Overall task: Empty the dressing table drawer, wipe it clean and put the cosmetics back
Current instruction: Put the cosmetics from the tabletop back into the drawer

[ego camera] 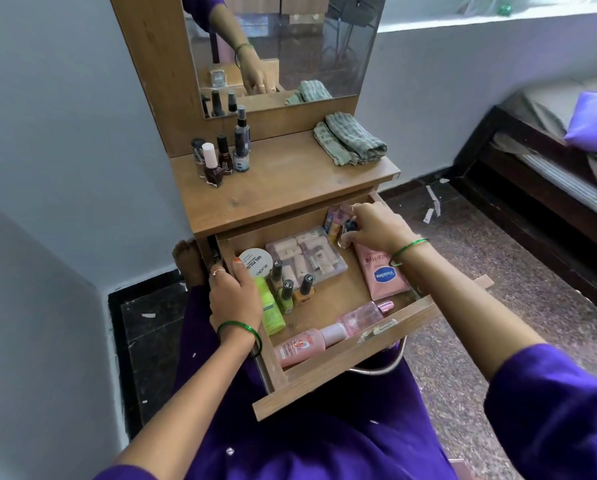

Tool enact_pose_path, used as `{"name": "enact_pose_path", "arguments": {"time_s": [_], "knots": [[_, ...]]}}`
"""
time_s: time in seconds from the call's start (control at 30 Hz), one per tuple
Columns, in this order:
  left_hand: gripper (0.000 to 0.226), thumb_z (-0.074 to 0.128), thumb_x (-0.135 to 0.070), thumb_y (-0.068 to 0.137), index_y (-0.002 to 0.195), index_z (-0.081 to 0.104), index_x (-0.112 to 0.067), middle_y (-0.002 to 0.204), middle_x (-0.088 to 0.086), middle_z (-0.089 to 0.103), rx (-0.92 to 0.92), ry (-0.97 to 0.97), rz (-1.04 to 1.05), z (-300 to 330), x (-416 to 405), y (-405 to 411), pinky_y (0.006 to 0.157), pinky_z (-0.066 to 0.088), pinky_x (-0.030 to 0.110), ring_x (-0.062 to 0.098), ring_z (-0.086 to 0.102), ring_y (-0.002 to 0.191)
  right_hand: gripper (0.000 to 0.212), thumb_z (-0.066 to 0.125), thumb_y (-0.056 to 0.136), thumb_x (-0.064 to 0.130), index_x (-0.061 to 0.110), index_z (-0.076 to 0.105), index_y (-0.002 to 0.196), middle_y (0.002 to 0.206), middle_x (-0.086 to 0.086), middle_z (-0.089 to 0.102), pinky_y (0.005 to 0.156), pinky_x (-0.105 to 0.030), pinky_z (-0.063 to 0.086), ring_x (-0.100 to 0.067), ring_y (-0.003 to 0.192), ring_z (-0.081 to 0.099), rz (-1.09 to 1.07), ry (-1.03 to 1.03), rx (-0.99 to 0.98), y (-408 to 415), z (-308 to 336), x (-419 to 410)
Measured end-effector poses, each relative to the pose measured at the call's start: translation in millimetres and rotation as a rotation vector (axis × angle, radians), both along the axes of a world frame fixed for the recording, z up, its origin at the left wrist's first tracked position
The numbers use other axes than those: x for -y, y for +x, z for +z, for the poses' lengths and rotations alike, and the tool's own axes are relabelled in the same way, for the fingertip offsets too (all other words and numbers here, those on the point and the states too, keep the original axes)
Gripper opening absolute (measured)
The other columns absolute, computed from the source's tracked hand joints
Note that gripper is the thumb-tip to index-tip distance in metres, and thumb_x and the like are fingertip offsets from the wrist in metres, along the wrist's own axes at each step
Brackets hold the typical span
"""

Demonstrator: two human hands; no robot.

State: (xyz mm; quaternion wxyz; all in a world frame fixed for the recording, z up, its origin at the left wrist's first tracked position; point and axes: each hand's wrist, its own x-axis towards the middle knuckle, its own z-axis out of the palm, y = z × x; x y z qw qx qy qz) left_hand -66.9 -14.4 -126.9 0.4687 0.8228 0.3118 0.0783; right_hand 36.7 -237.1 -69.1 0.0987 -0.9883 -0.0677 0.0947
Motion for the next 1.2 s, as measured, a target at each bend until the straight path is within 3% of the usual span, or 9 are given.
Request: {"name": "enact_pose_path", "arguments": {"time_s": [0.1,0.23,0.47,0.67,0.8,0.93,1.2], "knots": [[0.038,0.031,-0.041,0.1,0.112,0.05,-0.011,0.115,0.014,0.059,0.001,0.002,0.0,0.1,-0.1,0.4,0.071,0.037,0.035,0.036,0.058,0.101,0.03,0.071,0.075,0.04,0.022,0.047,0.082,0.089,-0.005,0.054,0.083,-0.041,0.048,-0.028,0.098,0.055,-0.001,-0.011,0.006,1.2,-3.2,-1.4],[0.037,0.031,-0.041,0.1,0.11,0.049,-0.01,0.114,0.013,0.059,-0.004,-0.003,0.001,0.5,0.0,0.8,0.071,0.037,0.036,0.036,0.057,0.1,0.034,0.071,0.076,0.036,0.014,0.057,0.097,0.09,-0.005,0.057,0.067,-0.033,0.044,-0.028,0.091,0.057,-0.017,-0.015,0.034,1.7,-5.6,-0.6],[0.04,0.031,-0.042,0.1,0.11,0.049,-0.008,0.116,0.015,0.058,-0.017,0.007,0.002,1.3,0.1,0.3,0.072,0.036,0.037,0.037,0.056,0.103,0.031,0.071,0.077,0.034,0.018,0.045,0.08,0.087,-0.006,0.055,0.065,-0.032,0.04,-0.03,0.085,0.056,-0.025,-0.018,0.014,-3.8,-6.4,-2.4],[0.04,0.03,-0.042,0.1,0.111,0.049,-0.009,0.116,0.015,0.058,-0.016,0.017,0.0,0.5,-0.1,-0.3,0.071,0.036,0.036,0.037,0.057,0.103,0.042,0.07,0.078,0.033,0.025,0.032,0.064,0.081,-0.002,0.048,0.062,-0.031,0.034,-0.023,0.076,0.047,-0.037,0.007,0.011,-7.1,-3.9,-3.7],[0.038,0.031,-0.041,0.1,0.112,0.048,-0.009,0.117,0.014,0.058,-0.017,0.012,0.001,1.5,0.5,-0.1,0.071,0.035,0.036,0.037,0.056,0.103,0.029,0.072,0.076,0.03,0.017,0.048,0.084,0.083,-0.004,0.055,0.061,-0.03,0.038,-0.024,0.077,0.052,-0.04,0.042,0.013,-7.4,-6.0,-1.5],[0.037,0.031,-0.039,0.1,0.111,0.049,-0.009,0.115,0.014,0.059,-0.012,0.009,0.0,2.1,1.5,-0.5,0.069,0.034,0.036,0.036,0.057,0.102,0.032,0.075,0.075,0.026,0.016,0.057,0.1,0.09,-0.004,0.062,0.071,-0.033,0.05,-0.022,0.081,0.058,-0.052,0.12,0.03,-9.0,-5.0,3.5],[0.039,0.031,-0.041,0.099,0.114,0.049,-0.011,0.115,0.011,0.059,-0.009,0.007,0.0,-2.2,-0.3,0.5,0.069,0.036,0.035,0.035,0.057,0.102,0.01,0.066,0.076,0.008,0.012,0.061,0.083,0.077,0.001,0.058,0.067,-0.027,0.043,-0.017,0.077,0.054,-0.051,0.22,0.219,-6.4,25.7,-14.1]]}}
